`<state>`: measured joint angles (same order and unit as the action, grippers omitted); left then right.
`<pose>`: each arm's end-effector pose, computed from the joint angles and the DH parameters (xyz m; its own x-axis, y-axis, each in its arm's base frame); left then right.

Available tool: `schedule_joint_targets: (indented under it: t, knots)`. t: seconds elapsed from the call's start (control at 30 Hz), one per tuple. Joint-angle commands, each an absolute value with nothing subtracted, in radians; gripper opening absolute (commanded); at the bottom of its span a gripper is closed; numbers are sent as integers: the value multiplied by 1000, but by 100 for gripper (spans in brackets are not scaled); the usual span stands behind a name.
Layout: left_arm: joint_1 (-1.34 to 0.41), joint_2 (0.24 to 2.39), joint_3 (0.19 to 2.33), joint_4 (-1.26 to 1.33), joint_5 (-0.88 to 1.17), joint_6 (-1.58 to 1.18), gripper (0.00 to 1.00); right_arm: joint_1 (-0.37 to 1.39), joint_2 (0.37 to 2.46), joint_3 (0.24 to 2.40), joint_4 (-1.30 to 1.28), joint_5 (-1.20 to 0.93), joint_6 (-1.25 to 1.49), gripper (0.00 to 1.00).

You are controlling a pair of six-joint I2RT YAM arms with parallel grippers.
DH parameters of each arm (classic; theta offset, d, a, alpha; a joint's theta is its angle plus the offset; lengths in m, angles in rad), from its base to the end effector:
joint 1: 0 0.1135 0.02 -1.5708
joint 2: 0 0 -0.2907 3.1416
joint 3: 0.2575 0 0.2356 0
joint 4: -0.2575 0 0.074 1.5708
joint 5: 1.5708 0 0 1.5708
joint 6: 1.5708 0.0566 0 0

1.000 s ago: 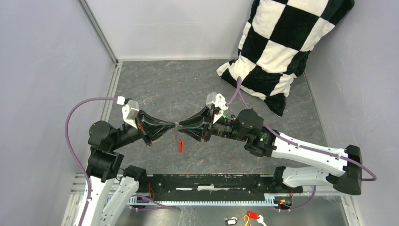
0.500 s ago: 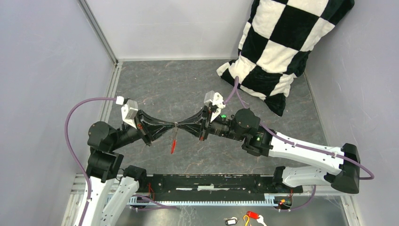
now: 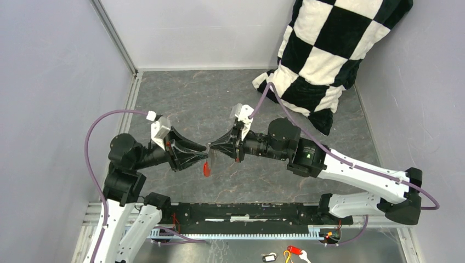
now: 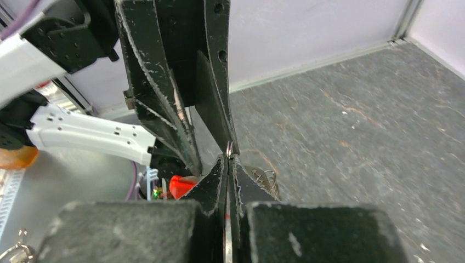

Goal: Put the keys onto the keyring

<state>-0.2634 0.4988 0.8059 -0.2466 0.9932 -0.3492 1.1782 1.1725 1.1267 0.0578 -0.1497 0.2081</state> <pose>0.0538 -0.0636 0.3850 -0.2700 -0.1207 -0.9553 0.9122 0.2854 -0.2939 0.0946 0.2504 0.4325 -0.1960 0.0605 -0.9787 -0.9506 0.2331 0.2048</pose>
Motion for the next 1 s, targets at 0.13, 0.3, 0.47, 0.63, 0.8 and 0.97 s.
schedule_joint_targets:
  t: [0.13, 0.3, 0.47, 0.63, 0.8, 0.97]
  knots:
    - [-262, 620, 982, -680, 1132, 209, 64, 1180, 1254, 1421, -450, -130, 15, 0]
    - [-262, 683, 1024, -835, 1143, 438, 68, 1181, 1336, 1551, -646, -185, -35, 0]
    - [-262, 727, 1031, -888, 1165, 644, 65, 1181, 1383, 1609, -706, -255, -37, 0]
    - [-262, 752, 1026, -804, 1196, 621, 57, 1183, 1416, 1640, -730, -300, -32, 0]
    - [-262, 755, 1011, -791, 1282, 583, 51, 1182, 1434, 1649, -726, -340, -33, 1]
    - [-263, 758, 1005, -791, 1341, 576, 42, 1184, 1482, 1702, -757, -366, -39, 0]
